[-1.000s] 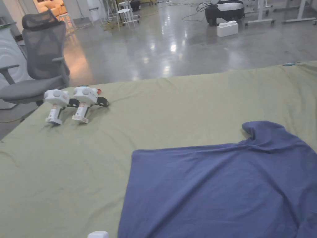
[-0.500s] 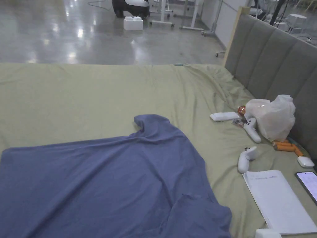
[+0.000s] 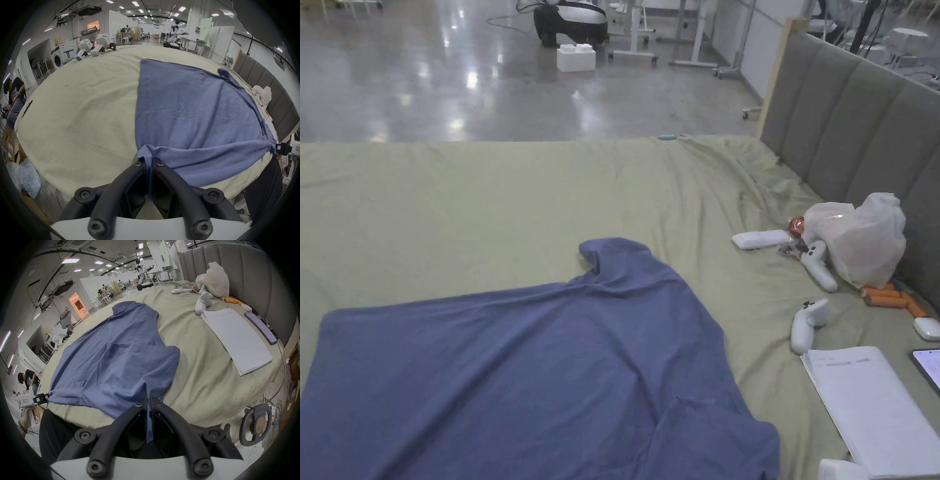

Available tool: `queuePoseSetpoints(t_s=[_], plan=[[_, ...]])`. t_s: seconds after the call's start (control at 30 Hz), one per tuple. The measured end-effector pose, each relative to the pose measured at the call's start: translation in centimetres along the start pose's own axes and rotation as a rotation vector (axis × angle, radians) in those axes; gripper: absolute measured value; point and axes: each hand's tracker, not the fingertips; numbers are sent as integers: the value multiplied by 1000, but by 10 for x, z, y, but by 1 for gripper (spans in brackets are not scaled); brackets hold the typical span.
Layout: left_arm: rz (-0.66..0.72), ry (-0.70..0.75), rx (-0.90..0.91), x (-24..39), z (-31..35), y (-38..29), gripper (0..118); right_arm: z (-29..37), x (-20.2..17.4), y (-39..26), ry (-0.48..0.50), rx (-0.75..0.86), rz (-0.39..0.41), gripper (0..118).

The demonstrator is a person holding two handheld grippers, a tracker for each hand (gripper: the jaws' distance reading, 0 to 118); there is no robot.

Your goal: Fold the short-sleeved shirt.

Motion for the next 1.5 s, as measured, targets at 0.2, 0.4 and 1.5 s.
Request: queuePoseSetpoints(t_s=[0.2,0.4,1.5], plan=[[40,-8,162,-2,36,8,1,24,-6,25,-7,125,-9,1],[-4,-35,257,3,60,54,1,28,-27,83,0,224,37,1],[80,-75,460,2,47,146,81,-52,-79,217,-83,349,251,65]])
